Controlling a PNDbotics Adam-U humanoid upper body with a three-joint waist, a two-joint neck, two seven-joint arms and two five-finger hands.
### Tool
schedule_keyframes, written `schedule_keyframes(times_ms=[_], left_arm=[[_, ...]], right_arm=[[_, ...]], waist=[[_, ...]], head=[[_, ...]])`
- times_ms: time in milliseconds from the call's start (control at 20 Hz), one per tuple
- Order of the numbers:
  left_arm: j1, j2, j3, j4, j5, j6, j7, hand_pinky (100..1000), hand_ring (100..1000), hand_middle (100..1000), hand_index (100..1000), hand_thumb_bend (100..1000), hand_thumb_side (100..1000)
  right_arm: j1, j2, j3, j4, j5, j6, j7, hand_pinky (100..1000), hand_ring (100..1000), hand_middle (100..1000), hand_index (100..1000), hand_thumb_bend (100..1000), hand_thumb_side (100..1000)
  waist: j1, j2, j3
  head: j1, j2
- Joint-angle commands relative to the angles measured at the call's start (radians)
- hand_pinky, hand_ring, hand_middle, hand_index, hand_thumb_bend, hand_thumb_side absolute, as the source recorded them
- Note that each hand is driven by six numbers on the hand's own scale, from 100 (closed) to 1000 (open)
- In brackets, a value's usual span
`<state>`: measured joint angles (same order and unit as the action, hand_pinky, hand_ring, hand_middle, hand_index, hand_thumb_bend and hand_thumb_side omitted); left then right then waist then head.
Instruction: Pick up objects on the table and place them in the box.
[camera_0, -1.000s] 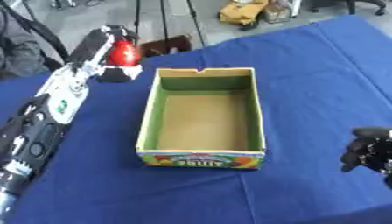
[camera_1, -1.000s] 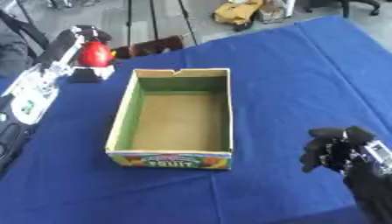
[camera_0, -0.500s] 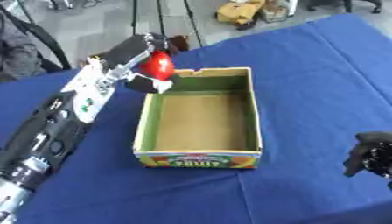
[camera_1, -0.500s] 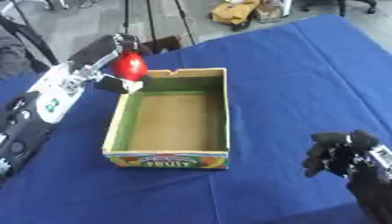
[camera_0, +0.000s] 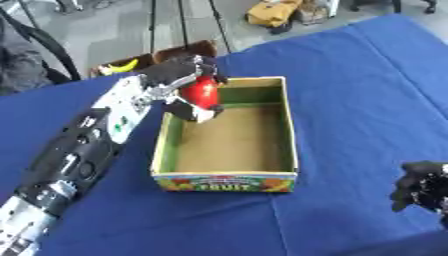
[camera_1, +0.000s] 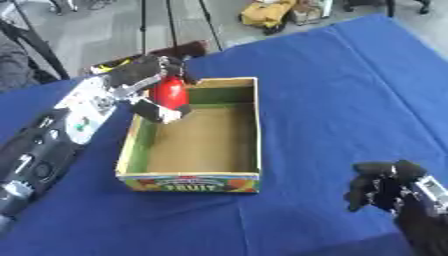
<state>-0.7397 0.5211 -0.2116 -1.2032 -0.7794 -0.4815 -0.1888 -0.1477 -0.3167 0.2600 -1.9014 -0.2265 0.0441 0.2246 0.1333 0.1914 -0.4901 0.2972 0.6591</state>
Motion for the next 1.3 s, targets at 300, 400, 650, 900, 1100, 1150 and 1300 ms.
schedule_keyframes(times_ms=[300, 400, 650, 900, 1100, 1150, 1300], left_arm=[[-0.015, 0.007, 0.003, -0.009, -0.003, -0.067, 0.013, 608, 658, 710, 785, 639, 916], [-0.014, 0.008, 0.006, -0.017, -0.008, -0.094, 0.035, 674, 705, 730, 794, 667, 1000], [-0.011, 0.012, 0.013, -0.027, 0.006, -0.138, 0.073, 725, 734, 744, 800, 618, 1000], [0.002, 0.034, 0.050, -0.087, 0.054, -0.120, 0.088, 686, 684, 714, 796, 454, 956], [0.077, 0.030, 0.107, -0.188, 0.117, -0.084, 0.145, 620, 623, 674, 784, 282, 927], [0.100, 0.023, 0.126, -0.213, 0.133, -0.072, 0.160, 614, 618, 669, 783, 279, 920], [0.173, -0.001, 0.195, -0.288, 0.179, -0.030, 0.206, 557, 583, 635, 768, 217, 925]], right_arm=[[0.000, 0.007, 0.004, 0.007, 0.029, -0.018, 0.005, 517, 573, 563, 752, 100, 1000], [-0.002, 0.007, 0.004, 0.007, 0.029, -0.019, 0.006, 517, 573, 563, 752, 100, 1000], [-0.006, 0.006, 0.003, 0.005, 0.021, -0.020, 0.008, 518, 574, 564, 752, 100, 1000], [-0.003, 0.006, -0.007, -0.001, 0.010, -0.020, 0.003, 518, 574, 564, 752, 100, 1000], [0.003, 0.002, -0.024, -0.013, -0.001, -0.024, -0.008, 518, 574, 565, 752, 100, 1000], [0.004, 0.000, -0.031, -0.018, -0.005, -0.025, -0.011, 519, 574, 565, 753, 100, 1000], [0.010, -0.006, -0.050, -0.035, -0.017, -0.029, -0.021, 519, 574, 566, 752, 100, 988]], waist=[[-0.007, -0.006, -0.002], [-0.007, -0.005, -0.002], [-0.010, -0.006, 0.001], [-0.020, -0.010, 0.024], [-0.033, -0.016, 0.063], [-0.037, -0.016, 0.075], [-0.046, -0.018, 0.111]], head=[[0.003, -0.007], [0.003, -0.008], [0.001, -0.010], [-0.015, -0.005], [-0.041, 0.001], [-0.049, 0.002], [-0.078, 0.006]])
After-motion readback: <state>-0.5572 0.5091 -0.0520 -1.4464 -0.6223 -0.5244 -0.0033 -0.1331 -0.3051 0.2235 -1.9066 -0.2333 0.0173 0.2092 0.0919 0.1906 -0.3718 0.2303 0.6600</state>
